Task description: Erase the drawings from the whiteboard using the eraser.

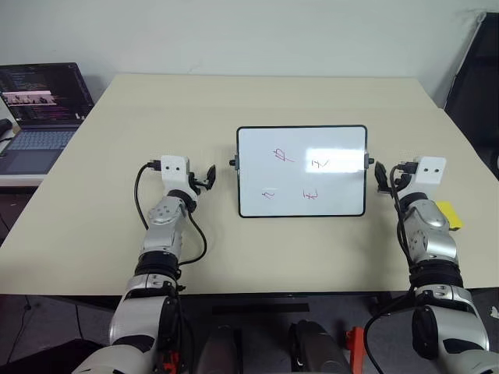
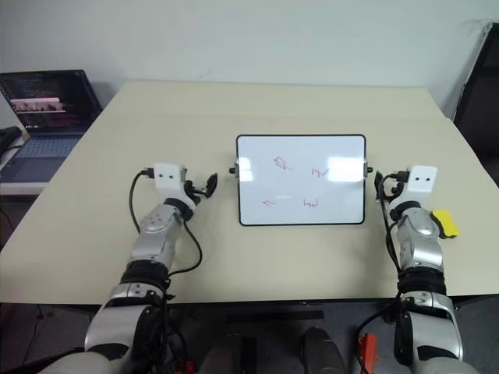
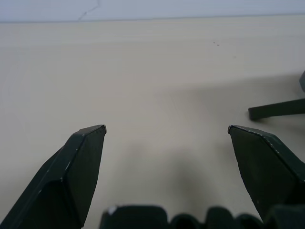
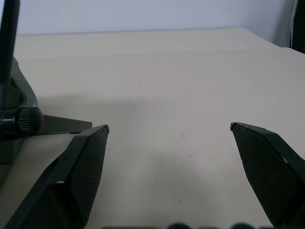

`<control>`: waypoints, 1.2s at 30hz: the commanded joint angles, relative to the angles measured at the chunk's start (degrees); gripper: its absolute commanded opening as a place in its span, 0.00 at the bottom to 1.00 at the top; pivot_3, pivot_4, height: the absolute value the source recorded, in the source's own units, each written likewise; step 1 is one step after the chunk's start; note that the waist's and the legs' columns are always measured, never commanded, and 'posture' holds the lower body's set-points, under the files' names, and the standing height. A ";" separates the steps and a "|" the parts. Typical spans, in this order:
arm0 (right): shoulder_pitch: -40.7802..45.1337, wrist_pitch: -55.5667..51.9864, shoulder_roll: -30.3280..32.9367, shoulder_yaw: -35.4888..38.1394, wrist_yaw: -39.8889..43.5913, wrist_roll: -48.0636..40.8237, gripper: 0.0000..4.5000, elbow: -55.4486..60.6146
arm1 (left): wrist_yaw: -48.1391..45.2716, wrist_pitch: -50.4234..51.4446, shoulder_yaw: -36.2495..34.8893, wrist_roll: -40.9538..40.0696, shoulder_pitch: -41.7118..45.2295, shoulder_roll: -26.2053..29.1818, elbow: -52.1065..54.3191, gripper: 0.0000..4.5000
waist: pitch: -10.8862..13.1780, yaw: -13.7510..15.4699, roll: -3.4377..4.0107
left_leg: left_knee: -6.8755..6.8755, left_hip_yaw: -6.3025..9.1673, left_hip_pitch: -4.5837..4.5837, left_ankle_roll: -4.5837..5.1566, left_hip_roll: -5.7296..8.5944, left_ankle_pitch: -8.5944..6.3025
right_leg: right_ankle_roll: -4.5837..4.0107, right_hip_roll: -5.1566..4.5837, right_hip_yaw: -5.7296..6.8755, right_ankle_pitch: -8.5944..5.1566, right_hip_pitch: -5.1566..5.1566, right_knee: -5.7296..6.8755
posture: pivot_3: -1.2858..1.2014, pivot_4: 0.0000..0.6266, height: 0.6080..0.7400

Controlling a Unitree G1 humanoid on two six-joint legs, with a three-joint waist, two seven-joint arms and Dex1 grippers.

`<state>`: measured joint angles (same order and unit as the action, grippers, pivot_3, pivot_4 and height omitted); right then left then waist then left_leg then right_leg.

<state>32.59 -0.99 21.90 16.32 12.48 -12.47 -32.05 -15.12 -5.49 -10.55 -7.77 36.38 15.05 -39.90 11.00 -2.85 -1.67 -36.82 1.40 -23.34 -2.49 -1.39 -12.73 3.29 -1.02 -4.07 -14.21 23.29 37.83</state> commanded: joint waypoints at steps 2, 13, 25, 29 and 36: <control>0.54 -0.23 0.29 0.21 0.73 -0.52 0.99 1.99 | 0.68 1.66 -0.53 -1.79 -2.43 -1.83 5.13 1.00 | 0.00 0.02 0.00 | 0.00 0.00 0.00 0.00 0.00 0.00 | 0.00 0.00 0.00 0.00 0.00 0.01 | 0.52 0.24 1.00; -2.69 -2.74 5.48 3.03 5.06 -2.73 0.99 4.47 | -21.99 19.43 -0.94 -15.23 -8.58 10.99 26.72 1.00 | 0.00 -0.47 0.00 | 0.04 0.02 0.02 0.00 -0.05 0.00 | -0.04 0.07 0.01 -0.02 0.04 0.09 | 0.52 0.24 1.00; -7.91 -12.96 13.08 5.36 12.82 -7.62 0.99 13.76 | -43.19 42.42 10.26 -30.11 -6.40 22.20 52.69 1.00 | 0.00 0.14 0.09 | -0.03 0.00 0.16 0.00 -0.06 0.00 | 0.15 0.08 0.00 -0.21 -0.15 0.04 | 0.52 0.24 1.00; -8.35 -17.37 18.59 7.51 15.03 -8.65 0.99 13.00 | -41.91 41.93 17.79 -28.12 -1.28 11.87 48.79 1.00 | -0.01 0.93 0.13 | -0.04 -0.04 0.13 0.00 0.02 0.00 | 0.16 0.02 -0.03 -0.19 -0.13 0.02 | 0.52 0.24 1.00; -11.31 -20.39 25.63 9.35 21.04 -8.83 0.99 7.04 | -38.51 36.17 26.16 -20.14 5.06 -2.25 39.89 1.00 | -0.02 0.51 0.13 | -0.03 -0.06 0.15 0.01 -0.04 0.00 | 0.15 0.13 -0.09 -0.21 -0.11 -0.03 | 0.52 0.24 1.00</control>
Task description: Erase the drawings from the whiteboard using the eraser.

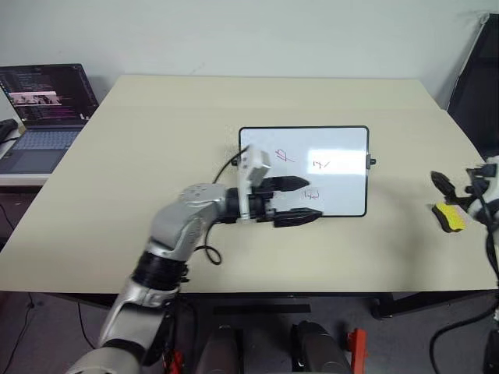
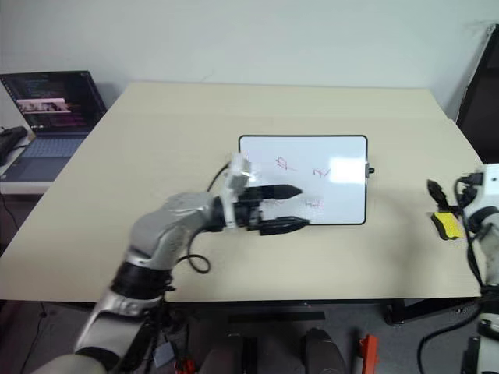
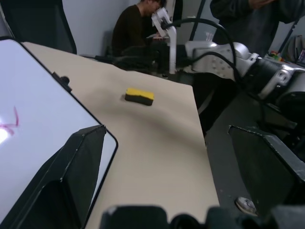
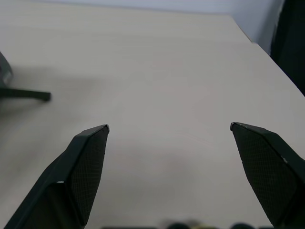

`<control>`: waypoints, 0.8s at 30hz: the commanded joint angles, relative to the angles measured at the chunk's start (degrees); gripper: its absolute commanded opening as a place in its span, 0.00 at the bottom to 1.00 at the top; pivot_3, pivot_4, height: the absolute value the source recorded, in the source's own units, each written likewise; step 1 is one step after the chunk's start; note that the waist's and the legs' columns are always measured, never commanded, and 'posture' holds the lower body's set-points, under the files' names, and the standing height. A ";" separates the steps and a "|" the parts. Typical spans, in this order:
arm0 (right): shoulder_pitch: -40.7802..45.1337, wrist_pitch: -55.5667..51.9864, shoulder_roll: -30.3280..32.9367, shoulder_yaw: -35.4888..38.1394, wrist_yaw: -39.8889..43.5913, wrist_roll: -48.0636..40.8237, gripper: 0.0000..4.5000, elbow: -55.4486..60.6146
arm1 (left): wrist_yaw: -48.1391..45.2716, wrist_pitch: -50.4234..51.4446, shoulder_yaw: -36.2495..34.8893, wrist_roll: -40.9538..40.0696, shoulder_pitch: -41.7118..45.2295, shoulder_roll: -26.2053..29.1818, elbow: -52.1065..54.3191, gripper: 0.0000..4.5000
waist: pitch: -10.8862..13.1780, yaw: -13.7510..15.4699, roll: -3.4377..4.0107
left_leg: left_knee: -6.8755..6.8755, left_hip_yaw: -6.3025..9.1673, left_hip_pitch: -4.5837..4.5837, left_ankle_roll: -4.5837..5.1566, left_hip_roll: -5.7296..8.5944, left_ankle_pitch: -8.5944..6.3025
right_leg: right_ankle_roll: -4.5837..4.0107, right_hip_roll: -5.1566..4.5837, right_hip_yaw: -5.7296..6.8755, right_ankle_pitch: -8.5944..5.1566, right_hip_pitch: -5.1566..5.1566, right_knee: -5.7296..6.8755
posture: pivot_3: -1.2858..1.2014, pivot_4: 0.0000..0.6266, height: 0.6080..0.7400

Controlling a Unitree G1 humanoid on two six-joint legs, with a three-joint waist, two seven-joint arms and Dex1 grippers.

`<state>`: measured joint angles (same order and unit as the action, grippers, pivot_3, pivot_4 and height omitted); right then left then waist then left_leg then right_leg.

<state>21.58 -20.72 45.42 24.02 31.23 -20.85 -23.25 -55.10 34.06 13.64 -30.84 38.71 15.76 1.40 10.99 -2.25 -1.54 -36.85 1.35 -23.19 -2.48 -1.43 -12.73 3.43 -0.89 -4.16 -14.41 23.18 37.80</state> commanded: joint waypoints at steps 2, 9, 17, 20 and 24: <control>-0.74 -0.95 3.09 2.09 4.30 -1.05 0.99 -4.15 | 1.82 -4.43 3.45 4.62 3.73 -5.34 -2.43 1.00 | 0.00 -0.43 0.00 | 0.00 -0.03 0.00 0.00 0.01 0.00 | 0.02 0.00 -0.04 0.00 0.00 0.00 | 0.52 0.24 1.00; -3.38 -0.31 3.89 1.52 7.99 -0.44 0.99 -7.88 | 2.42 -8.70 7.03 10.69 4.22 -7.98 -4.91 1.00 | -0.06 -1.02 0.10 | 0.01 -0.04 0.04 0.00 0.01 0.00 | 0.05 0.02 -0.08 -0.02 0.00 0.01 | 0.52 0.24 1.00; -3.75 -1.30 2.62 1.64 8.75 -1.48 0.99 -8.96 | 1.50 -8.87 5.98 11.34 3.73 -7.94 -5.68 1.00 | -0.07 -1.02 0.13 | 0.00 -0.05 0.06 0.00 0.01 0.00 | 0.09 0.02 -0.10 -0.03 -0.01 0.02 | 0.52 0.24 1.00; -3.02 -1.04 2.05 0.99 8.11 -0.75 0.99 -10.05 | 1.56 -8.44 5.90 11.35 3.49 -8.02 -5.13 1.00 | -0.07 -1.01 0.13 | 0.00 -0.05 0.06 0.00 0.01 0.00 | 0.09 0.02 -0.10 -0.03 -0.01 0.02 | 0.52 0.24 1.00; -2.53 -0.96 1.49 0.67 8.11 -0.71 0.99 -10.76 | 1.43 -8.03 5.89 11.48 3.12 -7.64 -4.55 1.00 | -0.08 -1.01 0.14 | 0.00 -0.05 0.06 0.00 0.01 0.00 | 0.09 0.02 -0.10 -0.03 -0.01 0.02 | 0.52 0.24 1.00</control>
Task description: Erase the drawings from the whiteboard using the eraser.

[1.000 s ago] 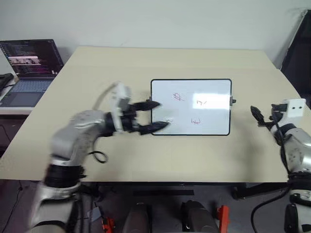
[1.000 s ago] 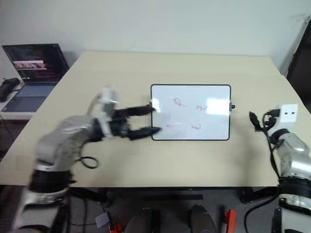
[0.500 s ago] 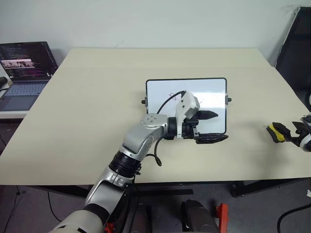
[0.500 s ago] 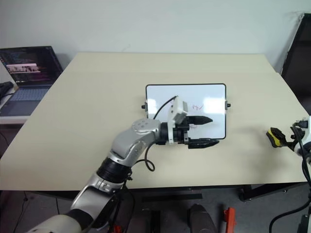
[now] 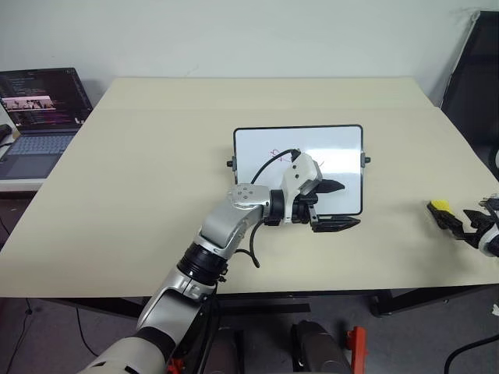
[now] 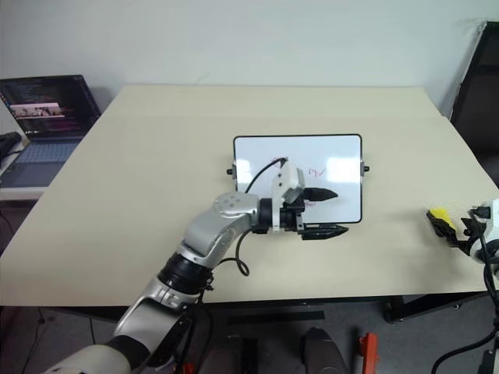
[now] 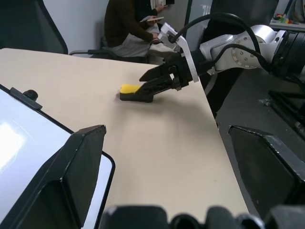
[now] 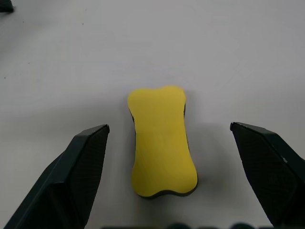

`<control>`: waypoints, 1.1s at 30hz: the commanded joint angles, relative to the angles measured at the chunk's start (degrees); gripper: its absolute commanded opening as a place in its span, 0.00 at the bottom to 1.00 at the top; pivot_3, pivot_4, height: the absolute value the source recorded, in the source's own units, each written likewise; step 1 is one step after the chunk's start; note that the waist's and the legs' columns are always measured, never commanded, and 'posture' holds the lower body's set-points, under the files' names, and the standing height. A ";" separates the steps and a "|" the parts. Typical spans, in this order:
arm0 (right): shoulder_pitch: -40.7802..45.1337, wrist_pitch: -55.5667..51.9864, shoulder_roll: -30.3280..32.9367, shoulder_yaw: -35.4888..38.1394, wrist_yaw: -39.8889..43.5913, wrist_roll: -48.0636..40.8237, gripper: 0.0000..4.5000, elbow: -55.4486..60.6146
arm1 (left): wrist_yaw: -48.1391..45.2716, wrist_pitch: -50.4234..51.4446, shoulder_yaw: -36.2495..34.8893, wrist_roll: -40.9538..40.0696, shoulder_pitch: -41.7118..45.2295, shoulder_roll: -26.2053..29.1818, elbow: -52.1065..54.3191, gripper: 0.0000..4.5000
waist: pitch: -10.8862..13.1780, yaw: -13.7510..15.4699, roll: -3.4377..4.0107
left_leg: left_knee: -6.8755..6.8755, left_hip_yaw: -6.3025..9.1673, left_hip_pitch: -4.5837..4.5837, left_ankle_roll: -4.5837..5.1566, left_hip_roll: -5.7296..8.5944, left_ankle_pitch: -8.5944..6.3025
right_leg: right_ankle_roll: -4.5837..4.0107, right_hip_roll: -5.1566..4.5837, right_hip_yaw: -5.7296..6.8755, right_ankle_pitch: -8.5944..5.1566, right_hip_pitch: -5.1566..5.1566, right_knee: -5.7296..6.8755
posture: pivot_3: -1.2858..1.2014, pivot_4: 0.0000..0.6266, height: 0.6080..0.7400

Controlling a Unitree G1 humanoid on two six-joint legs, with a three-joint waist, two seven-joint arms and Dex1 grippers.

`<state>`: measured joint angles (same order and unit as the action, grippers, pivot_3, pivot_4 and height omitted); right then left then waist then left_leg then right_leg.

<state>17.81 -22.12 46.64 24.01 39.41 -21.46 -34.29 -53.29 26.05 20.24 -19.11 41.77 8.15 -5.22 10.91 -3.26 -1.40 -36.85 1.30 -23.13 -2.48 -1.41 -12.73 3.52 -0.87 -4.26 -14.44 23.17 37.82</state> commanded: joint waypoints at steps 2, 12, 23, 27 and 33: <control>1.45 0.61 0.00 0.50 -0.09 -0.05 0.99 -0.11 | -0.35 0.13 -0.73 -0.17 -0.08 0.19 2.24 1.00 | -0.01 -0.01 0.01 | 0.00 0.00 0.00 0.00 0.00 0.00 | 0.00 0.00 0.00 0.00 0.00 0.00 | 0.52 0.24 1.00; 2.03 0.96 -0.76 0.02 -0.46 0.11 0.32 -0.75 | 0.00 0.28 -1.50 -0.03 -0.66 1.18 2.40 1.00 | -0.01 0.00 0.02 | 0.00 0.01 0.00 0.00 0.00 0.00 | 0.00 0.00 0.00 0.00 0.00 0.00 | 0.52 0.24 1.00; -1.01 -4.87 0.81 5.07 0.06 -7.32 0.26 23.77 | -0.07 -0.11 -4.87 0.39 -0.03 5.92 2.22 1.00 | -0.03 -0.19 0.22 | 0.01 0.01 -0.01 0.00 0.00 0.00 | 0.00 0.01 -0.01 0.00 0.02 0.03 | 0.52 0.24 1.00; 2.11 -11.58 2.91 4.22 0.49 -15.53 0.25 45.40 | -2.05 0.64 -10.20 -1.39 -2.20 14.24 5.27 1.00 | -0.02 -0.66 0.34 | 0.04 0.05 0.06 0.00 -0.07 0.00 | -0.02 0.11 -0.03 -0.02 0.04 0.13 | 0.52 0.24 1.00; 14.62 -13.99 -2.48 -13.22 1.28 -15.56 0.25 54.14 | -7.59 4.41 -21.57 -8.93 -9.16 25.86 9.63 1.00 | -0.04 -1.64 0.05 | 0.03 0.06 0.09 -0.01 -0.20 0.00 | -0.08 0.15 0.07 -0.01 -0.01 0.07 | 0.52 0.24 1.00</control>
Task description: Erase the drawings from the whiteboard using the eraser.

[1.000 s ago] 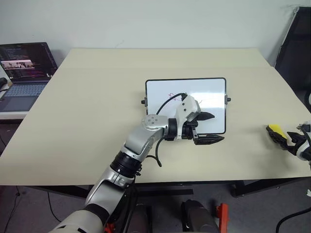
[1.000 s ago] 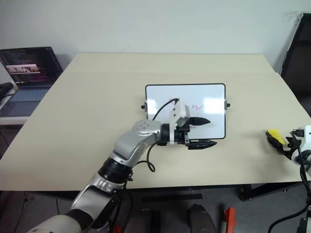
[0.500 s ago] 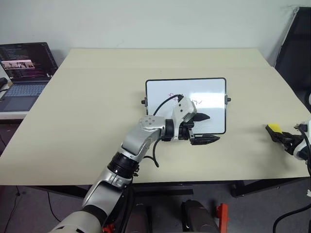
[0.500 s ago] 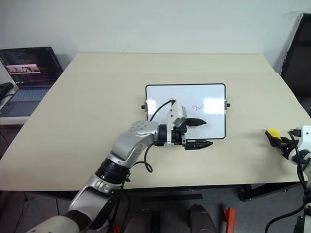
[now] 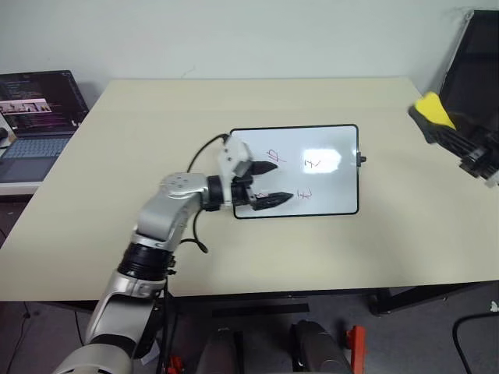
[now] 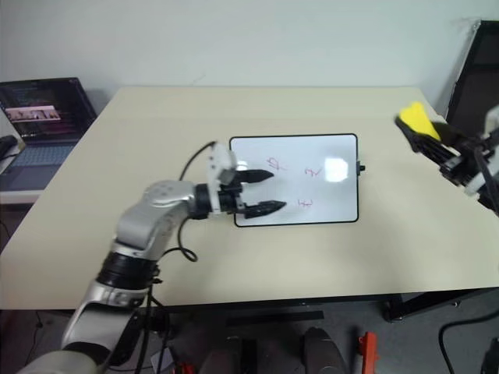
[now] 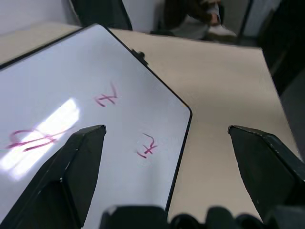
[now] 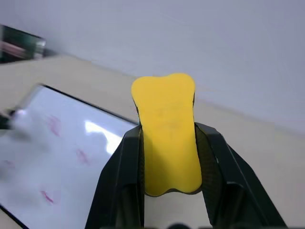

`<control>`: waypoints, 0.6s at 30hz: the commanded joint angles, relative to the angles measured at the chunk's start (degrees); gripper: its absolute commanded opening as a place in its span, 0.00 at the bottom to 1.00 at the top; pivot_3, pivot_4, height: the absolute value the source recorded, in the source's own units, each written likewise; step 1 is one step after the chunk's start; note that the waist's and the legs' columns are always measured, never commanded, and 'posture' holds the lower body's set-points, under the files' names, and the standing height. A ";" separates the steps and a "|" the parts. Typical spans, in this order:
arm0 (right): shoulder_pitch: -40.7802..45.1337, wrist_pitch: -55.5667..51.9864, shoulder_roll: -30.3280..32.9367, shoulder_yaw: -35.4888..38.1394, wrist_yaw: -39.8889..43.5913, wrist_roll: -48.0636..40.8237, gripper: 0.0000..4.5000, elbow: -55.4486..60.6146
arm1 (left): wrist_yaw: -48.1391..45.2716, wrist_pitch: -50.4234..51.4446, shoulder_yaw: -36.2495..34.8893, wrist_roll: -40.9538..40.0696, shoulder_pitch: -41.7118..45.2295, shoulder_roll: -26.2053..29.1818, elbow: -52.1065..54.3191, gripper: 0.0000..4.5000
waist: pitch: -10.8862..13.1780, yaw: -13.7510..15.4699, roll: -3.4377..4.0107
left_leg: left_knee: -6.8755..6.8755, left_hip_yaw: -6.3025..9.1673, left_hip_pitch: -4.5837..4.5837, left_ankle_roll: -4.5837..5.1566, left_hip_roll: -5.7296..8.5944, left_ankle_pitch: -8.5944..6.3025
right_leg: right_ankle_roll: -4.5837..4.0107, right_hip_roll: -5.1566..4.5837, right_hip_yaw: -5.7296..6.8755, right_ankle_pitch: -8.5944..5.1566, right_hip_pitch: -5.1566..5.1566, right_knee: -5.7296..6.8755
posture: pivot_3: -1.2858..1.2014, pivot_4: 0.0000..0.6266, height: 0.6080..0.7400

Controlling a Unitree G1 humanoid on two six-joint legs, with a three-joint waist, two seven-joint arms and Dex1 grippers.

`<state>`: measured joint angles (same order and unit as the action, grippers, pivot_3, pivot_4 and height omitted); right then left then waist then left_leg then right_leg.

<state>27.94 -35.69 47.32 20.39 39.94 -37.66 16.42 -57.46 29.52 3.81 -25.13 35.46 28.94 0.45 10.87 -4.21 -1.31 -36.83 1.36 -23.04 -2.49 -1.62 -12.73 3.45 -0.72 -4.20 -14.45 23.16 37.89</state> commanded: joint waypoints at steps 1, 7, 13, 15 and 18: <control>7.10 0.66 -6.10 -14.49 0.67 2.97 0.25 3.00 | -4.08 0.47 -6.03 -2.28 -5.40 7.98 5.08 1.00 | 0.01 -0.69 -0.03 | 0.03 -0.02 0.01 0.00 -0.02 0.00 | -0.02 0.01 -0.04 0.00 0.03 0.01 | 0.52 0.24 1.00; 13.72 13.16 -19.66 -32.62 -0.86 19.64 0.25 -9.83 | -1.81 0.11 -10.48 -0.74 -19.95 15.71 13.73 1.00 | 0.04 0.39 -0.09 | 0.21 0.09 -0.08 0.00 -0.04 0.00 | -0.26 -0.04 0.14 -0.15 0.16 0.02 | 0.52 0.24 1.00; 14.45 28.66 -24.37 -39.17 0.86 31.06 0.25 -26.29 | 3.80 1.68 -14.16 -2.65 -28.93 14.50 21.76 1.00 | 0.05 2.45 -0.16 | 0.11 0.12 -0.51 -0.04 0.04 -0.02 | -0.47 -0.22 0.26 -0.03 0.48 -0.01 | 0.52 0.24 1.00; 14.86 31.34 -25.23 -38.83 1.53 32.11 0.25 -30.55 | 5.09 2.17 -14.50 -3.20 -30.26 14.20 23.41 1.00 | 0.05 2.52 -0.16 | 0.02 0.14 -0.53 -0.04 0.03 -0.02 | -0.46 -0.22 0.29 -0.01 0.47 0.02 | 0.52 0.24 1.00; 15.68 35.39 -26.26 -38.16 1.56 33.99 0.25 -37.31 | 6.54 2.61 -15.00 -3.74 -31.38 14.00 24.70 1.00 | 0.05 2.37 -0.16 | 0.00 0.12 -0.46 -0.04 0.03 -0.02 | -0.46 -0.19 0.27 0.00 0.44 0.09 | 0.52 0.24 1.00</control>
<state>41.95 -3.64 21.48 -19.34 41.27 -4.64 -19.19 -51.79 32.14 -9.43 -27.84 4.41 43.05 22.85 10.91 -1.84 -1.46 -36.83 1.47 -23.45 -2.53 -1.59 -12.76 2.98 -0.91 -3.93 -14.45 23.57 37.99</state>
